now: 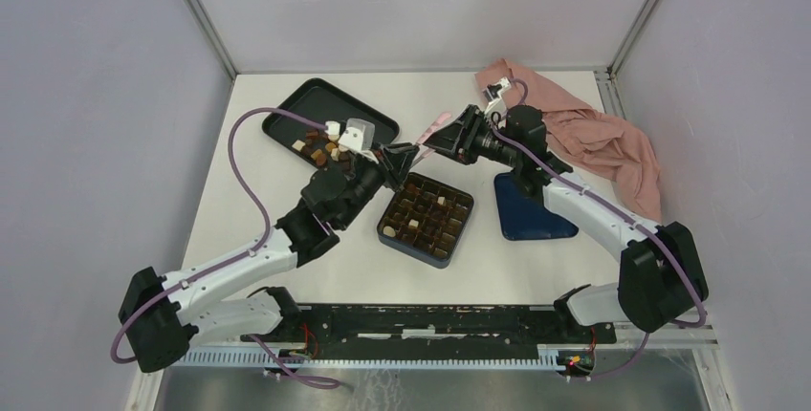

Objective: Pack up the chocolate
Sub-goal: Adjust the clamp.

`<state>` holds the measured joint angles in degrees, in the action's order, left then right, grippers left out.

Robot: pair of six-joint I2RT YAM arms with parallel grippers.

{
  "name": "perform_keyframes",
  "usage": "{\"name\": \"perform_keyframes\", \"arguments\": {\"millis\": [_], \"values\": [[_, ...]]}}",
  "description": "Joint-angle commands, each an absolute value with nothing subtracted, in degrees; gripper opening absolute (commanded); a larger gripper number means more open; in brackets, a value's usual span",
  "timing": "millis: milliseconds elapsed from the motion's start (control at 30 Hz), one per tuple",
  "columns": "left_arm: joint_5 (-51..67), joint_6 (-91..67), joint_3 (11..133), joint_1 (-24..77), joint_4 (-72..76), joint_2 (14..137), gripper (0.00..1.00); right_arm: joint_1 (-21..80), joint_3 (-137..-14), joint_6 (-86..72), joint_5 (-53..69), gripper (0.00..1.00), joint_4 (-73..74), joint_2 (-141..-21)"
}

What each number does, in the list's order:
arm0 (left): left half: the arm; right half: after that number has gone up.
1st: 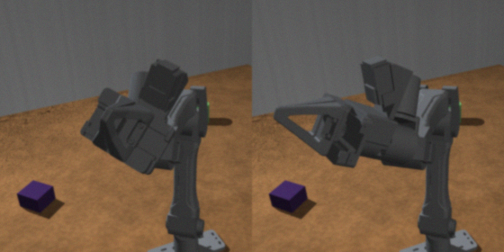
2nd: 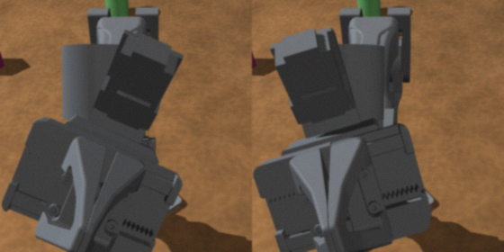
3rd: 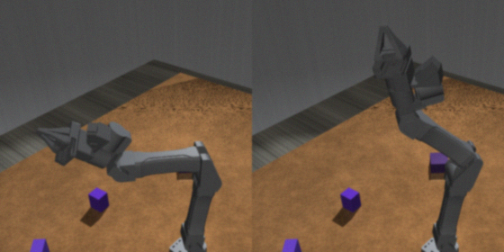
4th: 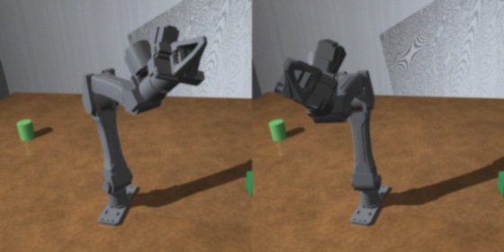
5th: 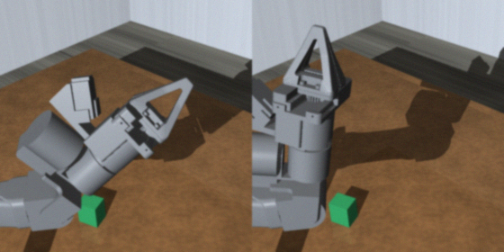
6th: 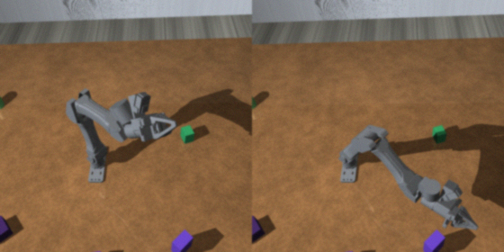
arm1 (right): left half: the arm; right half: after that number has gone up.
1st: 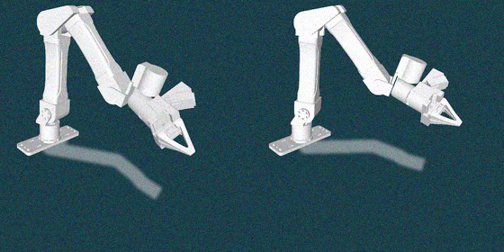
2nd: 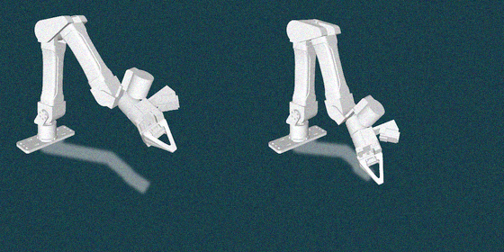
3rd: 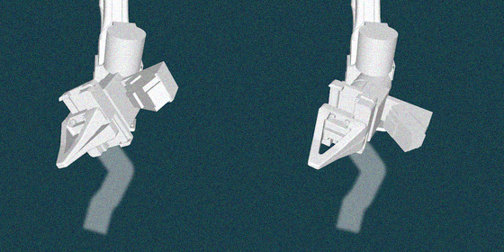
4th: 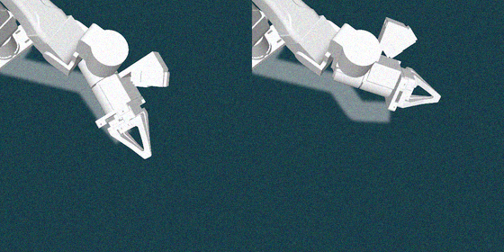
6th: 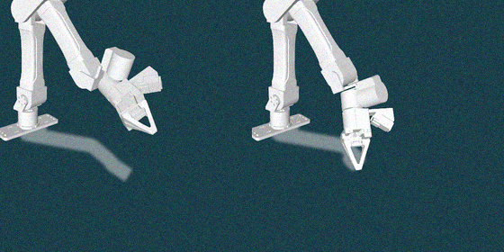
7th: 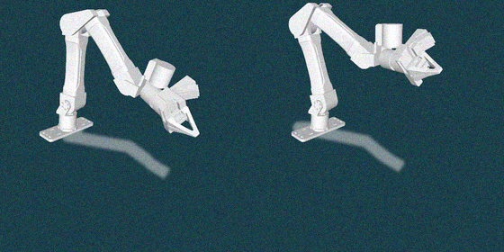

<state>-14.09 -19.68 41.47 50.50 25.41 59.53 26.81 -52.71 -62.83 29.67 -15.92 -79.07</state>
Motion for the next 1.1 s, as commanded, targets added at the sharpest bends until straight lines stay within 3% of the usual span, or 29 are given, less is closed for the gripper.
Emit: {"name": "perform_keyframes", "arguments": {"millis": [0,267,333,467,700,867,1067], "values": [[-17.0,-9.1,46.3,53.4,26.6,60.6,0.02,26.4,-54.3,-64.3,29.3,0.44,-17.7,-79.8],[-20.8,-0.5,48.6,57.1,23.5,64.4,0.03,24.8,-50.5,-71.2,32.4,0.1,-26.0,-79.4],[-21.0,-0.5,48.9,57.1,22.2,64.8,0.12,24.2,-49.4,-72.0,32.7,0.01,-28.0,-79.2],[-22.4,-4.7,49.3,57.1,19.8,63.4,0.48,23.7,-48.3,-71.0,32.6,0.0,-29.9,-79.2],[-17.0,-12.5,49.0,57.0,11.1,53.0,0.88,23.5,-51.5,-50.0,30.4,0.0,-23.9,-77.3],[-14.3,-18.8,51.9,57.0,5.0,53.2,0.93,23.5,-52.5,-41.2,30.3,0.0,-19.3,-75.3],[-11.7,-25.0,63.2,56.7,-6.2,65.2,0.9,23.6,-52.8,-36.5,31.4,0.0,-17.7,-73.7]]}}
